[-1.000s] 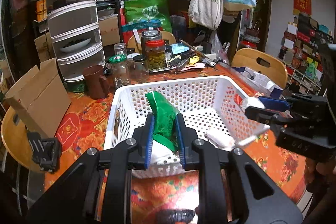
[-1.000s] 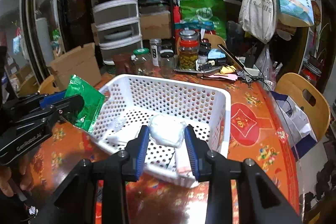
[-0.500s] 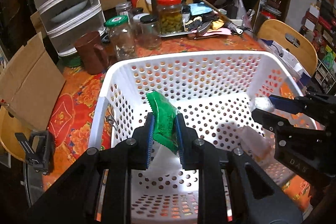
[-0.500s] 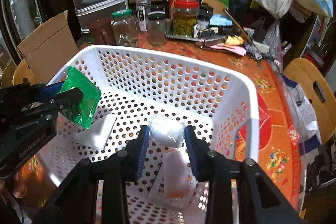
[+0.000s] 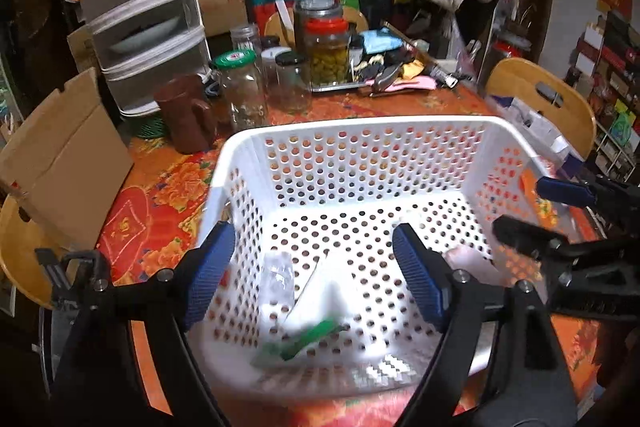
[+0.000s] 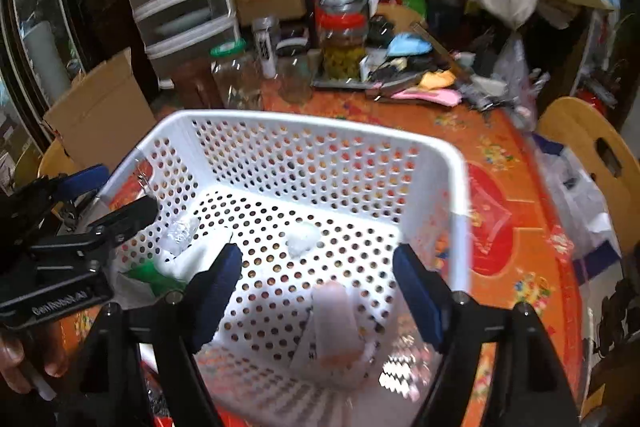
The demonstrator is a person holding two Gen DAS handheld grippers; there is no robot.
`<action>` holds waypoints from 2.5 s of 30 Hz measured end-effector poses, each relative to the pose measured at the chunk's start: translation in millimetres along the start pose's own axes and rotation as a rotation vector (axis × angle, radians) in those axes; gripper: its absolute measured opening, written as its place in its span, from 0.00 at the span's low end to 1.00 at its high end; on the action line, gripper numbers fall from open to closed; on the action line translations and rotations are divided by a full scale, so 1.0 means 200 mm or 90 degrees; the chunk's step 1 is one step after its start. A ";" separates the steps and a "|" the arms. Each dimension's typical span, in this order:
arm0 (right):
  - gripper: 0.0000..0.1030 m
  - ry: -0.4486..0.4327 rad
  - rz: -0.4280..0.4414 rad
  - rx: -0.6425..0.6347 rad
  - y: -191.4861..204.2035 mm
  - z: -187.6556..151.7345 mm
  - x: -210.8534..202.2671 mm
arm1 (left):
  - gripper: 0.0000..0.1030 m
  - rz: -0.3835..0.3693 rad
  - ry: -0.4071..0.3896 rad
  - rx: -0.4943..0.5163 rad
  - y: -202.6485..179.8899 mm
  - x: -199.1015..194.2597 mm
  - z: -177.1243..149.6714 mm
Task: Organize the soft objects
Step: 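Carry the green packet over the basket with the left tool while the right tool carries the white bundle, then open both tools to drop the packet and bundle into the basket, then grasp the black knit bundle with the left tool while the right tool grasps the white ribbed object, then carry the black bundle over the basket with the left tool while the right tool carries the white object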
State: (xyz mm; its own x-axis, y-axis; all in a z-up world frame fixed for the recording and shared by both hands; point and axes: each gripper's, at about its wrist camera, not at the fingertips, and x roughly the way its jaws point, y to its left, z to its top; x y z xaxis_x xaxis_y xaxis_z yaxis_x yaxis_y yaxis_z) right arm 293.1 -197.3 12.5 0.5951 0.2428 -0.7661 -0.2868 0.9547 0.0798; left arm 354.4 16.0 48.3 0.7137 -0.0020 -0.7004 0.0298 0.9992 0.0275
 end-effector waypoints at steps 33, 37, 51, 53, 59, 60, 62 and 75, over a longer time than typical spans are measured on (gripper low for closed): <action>0.59 -0.011 0.165 0.021 0.38 -0.93 -0.07 | 0.98 -0.068 0.067 -0.089 0.13 -0.24 -1.07; 0.44 0.001 0.174 0.020 0.37 -0.94 -0.06 | 0.98 -0.071 0.064 -0.090 0.14 -0.24 -1.07; 0.40 -0.053 0.142 0.056 0.18 -1.00 -0.20 | 0.98 -0.073 0.068 -0.051 -0.05 -0.19 -1.03; 0.40 -0.056 0.140 0.059 0.17 -1.01 -0.21 | 0.93 -0.068 0.069 -0.046 -0.08 -0.18 -1.03; 0.40 -0.064 0.138 0.062 0.14 -1.01 -0.24 | 0.57 -0.059 0.078 -0.045 -0.10 -0.15 -1.04; 0.40 -0.065 0.138 0.063 0.13 -1.02 -0.25 | 0.56 -0.055 0.074 -0.041 -0.10 -0.15 -1.05; 0.40 -0.068 0.138 0.064 0.13 -1.02 -0.26 | 0.54 -0.045 0.059 -0.036 -0.10 -0.17 -1.05; 0.40 -0.085 0.132 0.048 0.14 -1.00 -0.37 | 0.54 -0.036 -0.017 -0.002 -0.11 -0.38 -0.99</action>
State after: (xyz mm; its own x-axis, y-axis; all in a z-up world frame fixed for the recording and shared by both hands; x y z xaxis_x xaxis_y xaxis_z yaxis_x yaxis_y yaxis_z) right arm 91.2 -223.8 -56.1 0.6251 0.4502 -0.6376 -0.3592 0.8912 0.2771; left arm 161.0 2.3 -40.9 0.7295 -0.0596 -0.6814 0.0684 0.9976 -0.0140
